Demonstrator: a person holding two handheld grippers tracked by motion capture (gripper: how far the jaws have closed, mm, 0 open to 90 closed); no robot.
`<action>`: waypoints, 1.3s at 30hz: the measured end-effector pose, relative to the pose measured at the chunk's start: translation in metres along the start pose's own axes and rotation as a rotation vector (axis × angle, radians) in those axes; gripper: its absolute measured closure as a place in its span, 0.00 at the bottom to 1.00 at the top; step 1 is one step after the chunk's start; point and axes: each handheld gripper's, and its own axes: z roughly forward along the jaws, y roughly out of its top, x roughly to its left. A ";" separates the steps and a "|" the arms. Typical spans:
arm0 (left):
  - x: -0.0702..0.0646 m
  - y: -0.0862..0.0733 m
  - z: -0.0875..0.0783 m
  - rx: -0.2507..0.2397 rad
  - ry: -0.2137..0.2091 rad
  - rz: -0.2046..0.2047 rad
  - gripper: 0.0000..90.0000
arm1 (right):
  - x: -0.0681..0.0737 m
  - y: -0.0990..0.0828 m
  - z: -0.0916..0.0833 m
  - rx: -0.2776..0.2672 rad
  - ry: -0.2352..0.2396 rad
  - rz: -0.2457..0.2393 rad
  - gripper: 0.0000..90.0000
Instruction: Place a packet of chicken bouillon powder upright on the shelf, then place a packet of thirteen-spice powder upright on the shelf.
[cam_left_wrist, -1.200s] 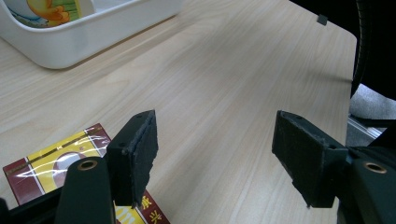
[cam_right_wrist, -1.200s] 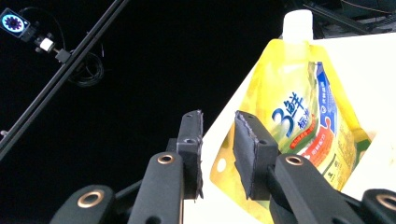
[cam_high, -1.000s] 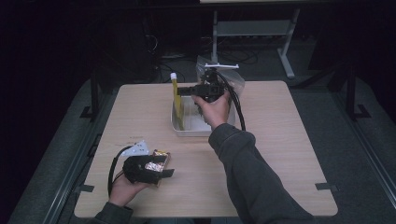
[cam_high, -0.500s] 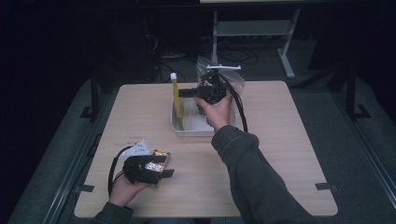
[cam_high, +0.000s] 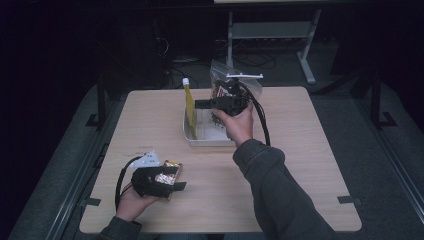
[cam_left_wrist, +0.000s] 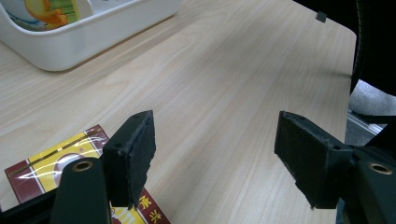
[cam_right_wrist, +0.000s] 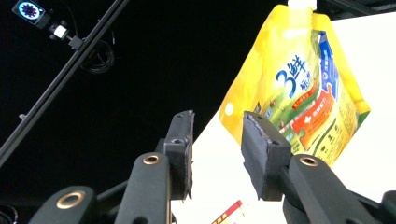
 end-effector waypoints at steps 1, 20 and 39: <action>0.000 0.000 0.000 -0.001 0.001 0.000 0.31 | -0.001 -0.001 -0.001 0.003 0.003 0.001 0.69; -0.002 0.000 0.001 0.007 0.018 0.001 0.30 | -0.013 -0.042 -0.030 0.035 0.031 0.014 0.58; -0.003 -0.002 0.002 0.014 0.042 -0.010 0.27 | -0.038 -0.076 -0.053 0.052 0.030 0.058 0.51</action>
